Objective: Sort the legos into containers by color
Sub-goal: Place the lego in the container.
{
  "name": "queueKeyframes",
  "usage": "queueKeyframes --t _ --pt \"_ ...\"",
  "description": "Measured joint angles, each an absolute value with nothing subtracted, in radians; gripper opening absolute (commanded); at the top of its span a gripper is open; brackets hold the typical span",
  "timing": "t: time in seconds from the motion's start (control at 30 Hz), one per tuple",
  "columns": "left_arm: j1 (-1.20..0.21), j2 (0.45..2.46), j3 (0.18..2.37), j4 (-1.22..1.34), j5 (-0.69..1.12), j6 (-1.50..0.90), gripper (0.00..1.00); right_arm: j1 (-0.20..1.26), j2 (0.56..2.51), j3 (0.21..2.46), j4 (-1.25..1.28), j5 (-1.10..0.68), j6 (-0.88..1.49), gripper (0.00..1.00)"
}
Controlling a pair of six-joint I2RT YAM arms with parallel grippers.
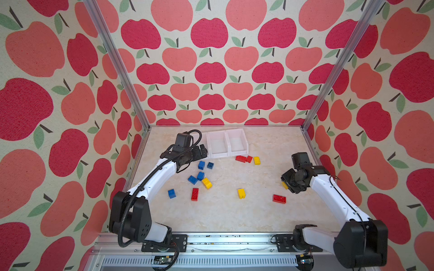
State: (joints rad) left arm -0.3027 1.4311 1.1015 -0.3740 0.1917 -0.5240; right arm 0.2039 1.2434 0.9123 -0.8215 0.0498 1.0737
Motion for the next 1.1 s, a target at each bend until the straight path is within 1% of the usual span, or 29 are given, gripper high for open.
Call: queueKeyframes --t 0.27,0.47,0.77,1.1 --pt "-0.282 1.373 1.02 -0.374 0.191 -0.534 0.99 0.368 1.498 1.173 -0.723 0.092 0.934 0.34" --pt "-0.255 1.339 0.985 -0.375 0.19 -0.535 0.99 0.441 1.708 1.401 -0.656 0.091 0.813 0.35" --pt "-0.219 1.293 0.946 -0.376 0.191 -0.534 1.0 0.488 1.969 1.7 -0.606 0.054 0.682 0.35" --pt "-0.21 1.285 0.914 -0.376 0.19 -0.535 1.0 0.504 2.167 1.906 -0.601 0.015 0.642 0.36"
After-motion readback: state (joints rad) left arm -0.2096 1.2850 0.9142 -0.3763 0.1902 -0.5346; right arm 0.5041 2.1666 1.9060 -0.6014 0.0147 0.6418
